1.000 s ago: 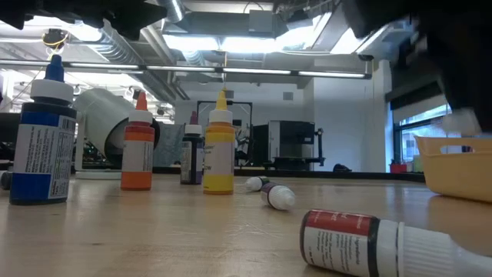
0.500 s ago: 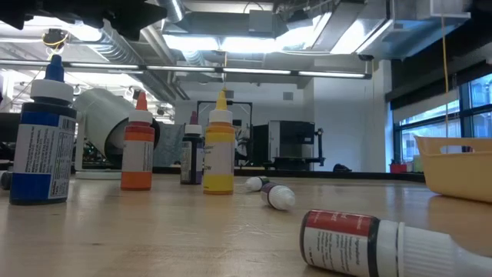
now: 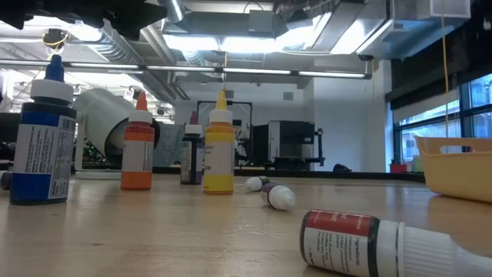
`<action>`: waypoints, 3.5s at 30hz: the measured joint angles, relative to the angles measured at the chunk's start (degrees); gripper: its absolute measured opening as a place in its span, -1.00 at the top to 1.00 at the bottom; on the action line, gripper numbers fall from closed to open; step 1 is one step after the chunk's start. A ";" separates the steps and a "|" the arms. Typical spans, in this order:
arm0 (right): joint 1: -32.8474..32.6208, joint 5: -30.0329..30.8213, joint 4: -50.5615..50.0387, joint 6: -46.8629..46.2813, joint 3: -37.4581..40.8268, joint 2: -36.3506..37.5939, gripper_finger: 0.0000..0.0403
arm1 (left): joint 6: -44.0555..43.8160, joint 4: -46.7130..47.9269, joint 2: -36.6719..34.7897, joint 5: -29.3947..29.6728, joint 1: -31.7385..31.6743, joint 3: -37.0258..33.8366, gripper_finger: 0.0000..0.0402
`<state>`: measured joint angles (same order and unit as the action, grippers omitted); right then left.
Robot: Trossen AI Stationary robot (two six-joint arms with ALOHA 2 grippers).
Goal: Pick & Place food coloring
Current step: Put the small dark green food coloring bottle into the yellow bin, then put the large purple food coloring bottle into the yellow bin
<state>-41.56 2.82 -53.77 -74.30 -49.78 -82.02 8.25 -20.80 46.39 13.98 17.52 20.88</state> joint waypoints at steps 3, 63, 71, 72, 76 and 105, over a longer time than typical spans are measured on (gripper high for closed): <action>0.00 -1.37 4.57 0.00 3.04 0.00 0.59 | 0.00 0.00 0.00 -0.04 0.00 0.00 -0.15; 15.45 2.48 8.37 30.33 -14.29 0.04 0.20 | 0.00 0.04 0.00 -0.11 0.00 0.00 -0.15; 19.26 15.67 23.49 60.26 -14.58 -0.52 0.20 | -0.01 0.04 0.00 -0.11 0.02 0.00 -0.13; 20.20 13.78 23.90 62.91 -14.25 -0.53 0.20 | 0.00 0.04 0.00 -0.11 0.01 0.00 -0.13; 24.51 7.11 27.47 66.80 -11.41 0.11 0.20 | 0.00 0.02 0.00 -0.11 0.00 0.00 -0.14; 28.24 -0.54 62.93 76.29 12.56 10.01 0.20 | 0.00 -0.15 0.00 -0.13 0.02 0.00 -0.14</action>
<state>-13.32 2.29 9.16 1.99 -37.23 -72.01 8.25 -20.95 46.39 13.85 17.54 20.88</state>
